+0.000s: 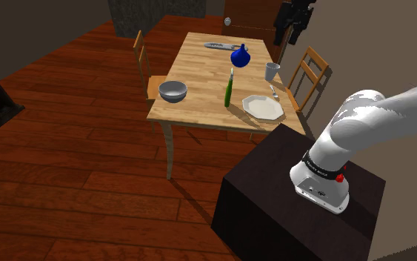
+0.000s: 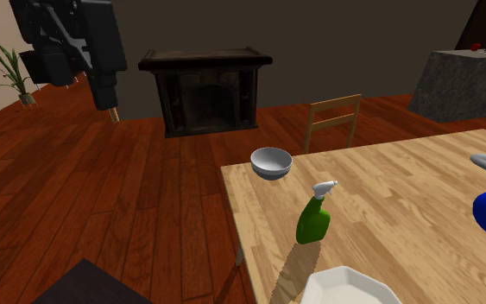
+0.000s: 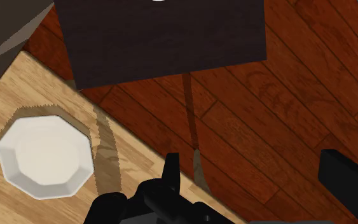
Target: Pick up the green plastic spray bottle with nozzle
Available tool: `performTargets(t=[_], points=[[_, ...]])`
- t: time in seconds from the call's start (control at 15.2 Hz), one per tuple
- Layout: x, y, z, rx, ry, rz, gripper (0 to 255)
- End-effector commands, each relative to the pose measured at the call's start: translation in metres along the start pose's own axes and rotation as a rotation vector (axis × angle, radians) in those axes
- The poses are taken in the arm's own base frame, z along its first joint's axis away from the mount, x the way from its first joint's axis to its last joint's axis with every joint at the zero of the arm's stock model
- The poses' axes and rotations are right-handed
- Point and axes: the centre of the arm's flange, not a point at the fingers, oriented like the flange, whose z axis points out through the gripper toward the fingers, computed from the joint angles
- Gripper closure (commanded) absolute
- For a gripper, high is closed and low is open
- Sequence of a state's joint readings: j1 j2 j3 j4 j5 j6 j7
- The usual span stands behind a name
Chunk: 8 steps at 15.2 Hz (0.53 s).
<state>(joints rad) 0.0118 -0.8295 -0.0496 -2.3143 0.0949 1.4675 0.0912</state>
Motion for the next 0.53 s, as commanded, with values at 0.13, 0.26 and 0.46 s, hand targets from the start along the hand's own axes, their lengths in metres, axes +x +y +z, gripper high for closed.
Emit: performTargets(t=[0.13,0.26,0.46], points=[[0.022,0.004,0.013,-0.005,0.003,0.037,0],[0.044,0.010,0.026,-0.009,0.005,0.074,0],[0.076,0.019,0.045,-0.016,0.009,0.130,0]])
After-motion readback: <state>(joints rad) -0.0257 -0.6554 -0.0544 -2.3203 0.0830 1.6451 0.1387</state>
